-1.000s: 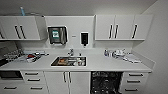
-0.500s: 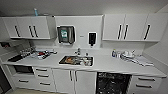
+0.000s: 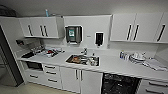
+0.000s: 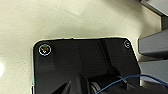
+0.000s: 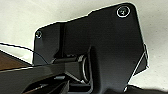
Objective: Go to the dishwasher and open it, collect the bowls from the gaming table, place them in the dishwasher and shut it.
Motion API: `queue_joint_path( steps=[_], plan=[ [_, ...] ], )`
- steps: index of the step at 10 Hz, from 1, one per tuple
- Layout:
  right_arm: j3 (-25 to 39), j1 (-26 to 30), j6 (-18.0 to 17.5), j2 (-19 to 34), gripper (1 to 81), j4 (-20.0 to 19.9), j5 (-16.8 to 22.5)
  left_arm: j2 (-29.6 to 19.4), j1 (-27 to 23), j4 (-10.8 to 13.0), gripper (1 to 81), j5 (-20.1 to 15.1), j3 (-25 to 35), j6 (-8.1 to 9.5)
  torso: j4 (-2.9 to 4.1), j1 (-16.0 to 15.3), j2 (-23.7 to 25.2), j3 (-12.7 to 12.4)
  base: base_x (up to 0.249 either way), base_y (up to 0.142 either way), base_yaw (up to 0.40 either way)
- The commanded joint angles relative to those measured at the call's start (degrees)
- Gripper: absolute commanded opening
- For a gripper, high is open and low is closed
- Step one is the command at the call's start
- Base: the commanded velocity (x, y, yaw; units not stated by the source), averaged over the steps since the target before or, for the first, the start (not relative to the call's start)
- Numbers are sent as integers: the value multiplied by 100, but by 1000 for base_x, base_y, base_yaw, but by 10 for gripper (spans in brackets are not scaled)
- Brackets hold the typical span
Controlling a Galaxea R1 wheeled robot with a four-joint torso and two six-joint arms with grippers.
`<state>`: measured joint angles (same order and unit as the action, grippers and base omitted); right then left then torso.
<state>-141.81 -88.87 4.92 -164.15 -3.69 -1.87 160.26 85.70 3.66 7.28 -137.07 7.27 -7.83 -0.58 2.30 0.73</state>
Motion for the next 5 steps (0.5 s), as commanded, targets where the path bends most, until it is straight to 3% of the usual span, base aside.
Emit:
queue_joint_path(
  steps=[1,5],
  plan=[
    [-56,233,35,90,811,44,310,-81,-295,12,811,-262,49,-32,0,0,0,0,0,0,203],
    [-73,233,26,81,811,281,362,-108,-295,3,811,-253,49,-6,0,-2,0,0,0,0,200]
  ],
)
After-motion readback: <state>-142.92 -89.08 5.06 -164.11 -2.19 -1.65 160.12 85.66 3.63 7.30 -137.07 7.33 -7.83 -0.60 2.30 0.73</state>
